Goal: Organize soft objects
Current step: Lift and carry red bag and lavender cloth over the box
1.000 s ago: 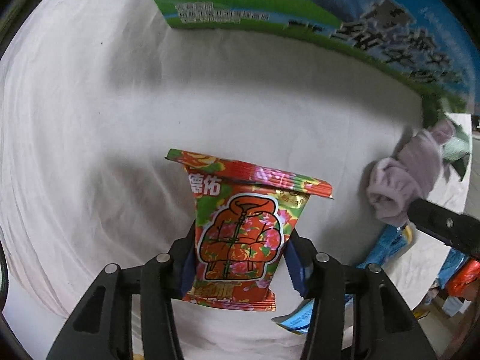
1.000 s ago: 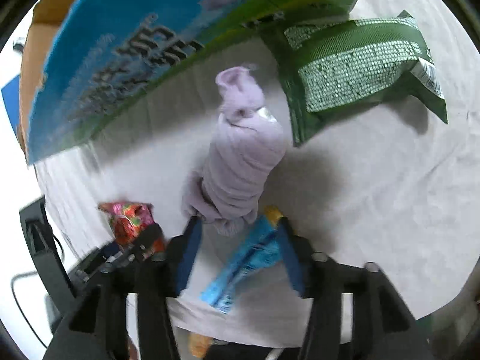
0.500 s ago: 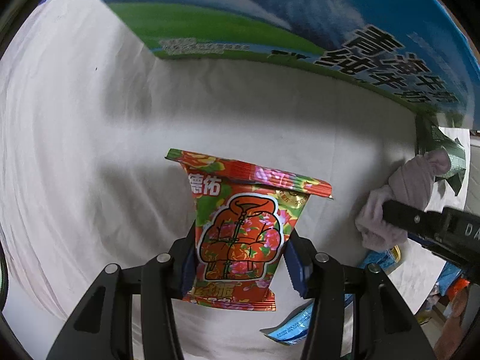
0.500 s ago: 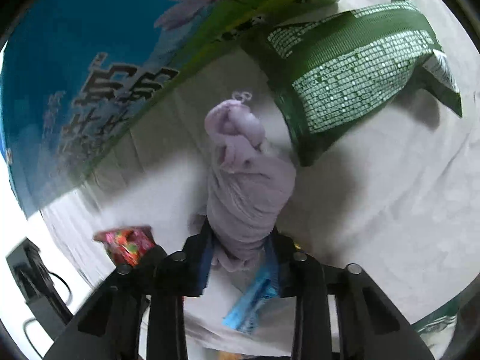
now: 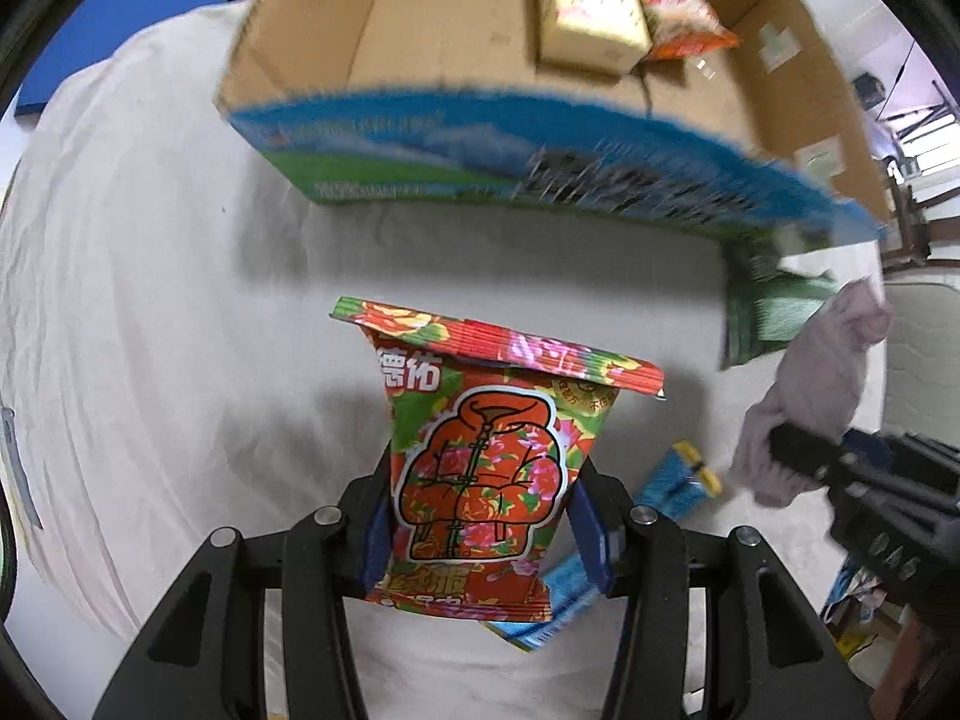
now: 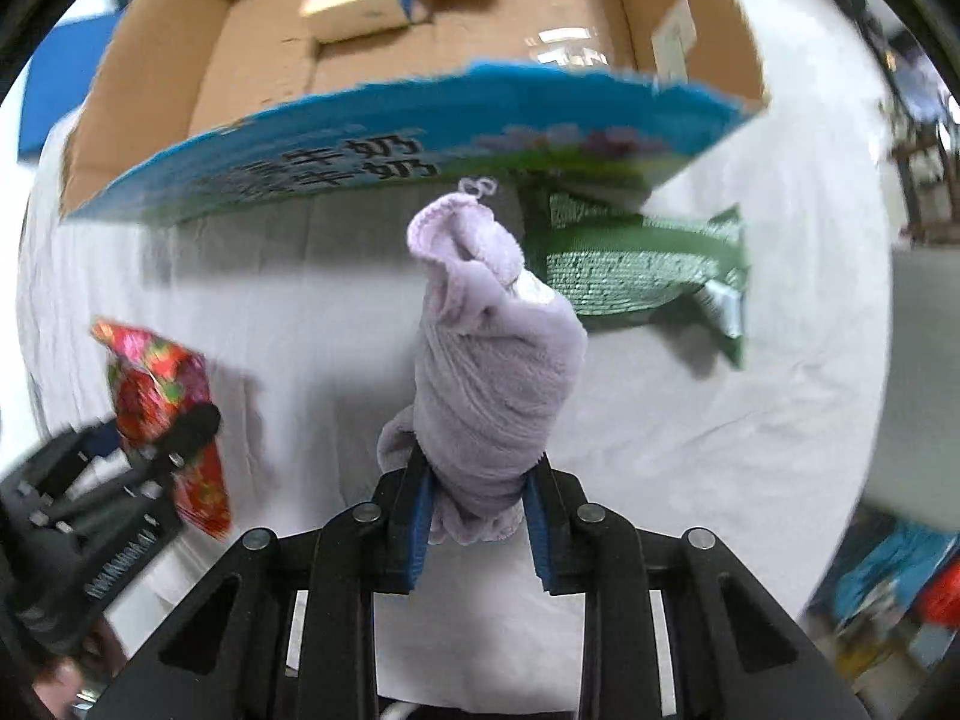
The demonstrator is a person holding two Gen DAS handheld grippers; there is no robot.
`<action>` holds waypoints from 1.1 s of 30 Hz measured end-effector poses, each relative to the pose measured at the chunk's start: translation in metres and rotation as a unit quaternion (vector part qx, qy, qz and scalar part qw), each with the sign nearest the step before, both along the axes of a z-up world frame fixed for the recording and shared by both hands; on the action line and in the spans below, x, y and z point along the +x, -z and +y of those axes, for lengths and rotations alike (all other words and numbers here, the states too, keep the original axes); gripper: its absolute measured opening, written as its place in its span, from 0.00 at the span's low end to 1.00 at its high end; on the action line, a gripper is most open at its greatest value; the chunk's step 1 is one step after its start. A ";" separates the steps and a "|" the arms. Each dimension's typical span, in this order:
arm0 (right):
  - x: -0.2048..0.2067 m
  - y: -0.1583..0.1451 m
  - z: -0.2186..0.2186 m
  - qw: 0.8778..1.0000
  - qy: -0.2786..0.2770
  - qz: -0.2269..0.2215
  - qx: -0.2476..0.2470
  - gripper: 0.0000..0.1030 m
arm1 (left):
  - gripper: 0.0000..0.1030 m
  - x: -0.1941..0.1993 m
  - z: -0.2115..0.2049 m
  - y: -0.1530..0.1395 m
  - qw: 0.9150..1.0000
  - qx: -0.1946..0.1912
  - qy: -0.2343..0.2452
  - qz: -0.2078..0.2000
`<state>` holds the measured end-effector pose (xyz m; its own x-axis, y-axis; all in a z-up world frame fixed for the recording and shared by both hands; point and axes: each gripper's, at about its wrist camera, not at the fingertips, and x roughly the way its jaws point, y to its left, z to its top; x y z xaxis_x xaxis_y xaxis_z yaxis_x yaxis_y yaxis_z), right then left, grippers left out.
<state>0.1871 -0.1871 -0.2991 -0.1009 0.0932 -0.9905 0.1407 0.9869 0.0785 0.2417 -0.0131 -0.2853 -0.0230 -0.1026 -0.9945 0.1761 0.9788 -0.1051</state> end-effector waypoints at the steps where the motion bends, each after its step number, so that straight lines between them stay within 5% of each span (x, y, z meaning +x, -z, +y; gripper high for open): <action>1: 0.005 -0.008 0.002 1.000 -0.006 -0.002 -0.002 0.28 | 0.45 0.002 -0.001 -0.012 1.000 -0.004 0.000 -0.004; 9: 0.004 -0.056 -0.001 0.999 -0.035 -0.039 -0.013 0.28 | 0.45 0.015 0.001 -0.080 0.998 -0.025 -0.006 -0.051; 16: 0.030 -0.095 0.004 0.997 -0.024 -0.070 0.032 0.28 | 0.45 0.044 -0.006 -0.112 0.996 -0.051 0.005 -0.076; 22: 0.088 -0.111 -0.017 0.996 -0.010 -0.084 0.024 0.28 | 0.45 0.103 -0.012 -0.106 0.996 -0.044 0.016 -0.080; 33: 0.212 -0.044 -0.060 1.000 0.031 -0.006 0.002 0.28 | 0.45 0.226 -0.010 -0.036 0.999 -0.031 -0.014 0.001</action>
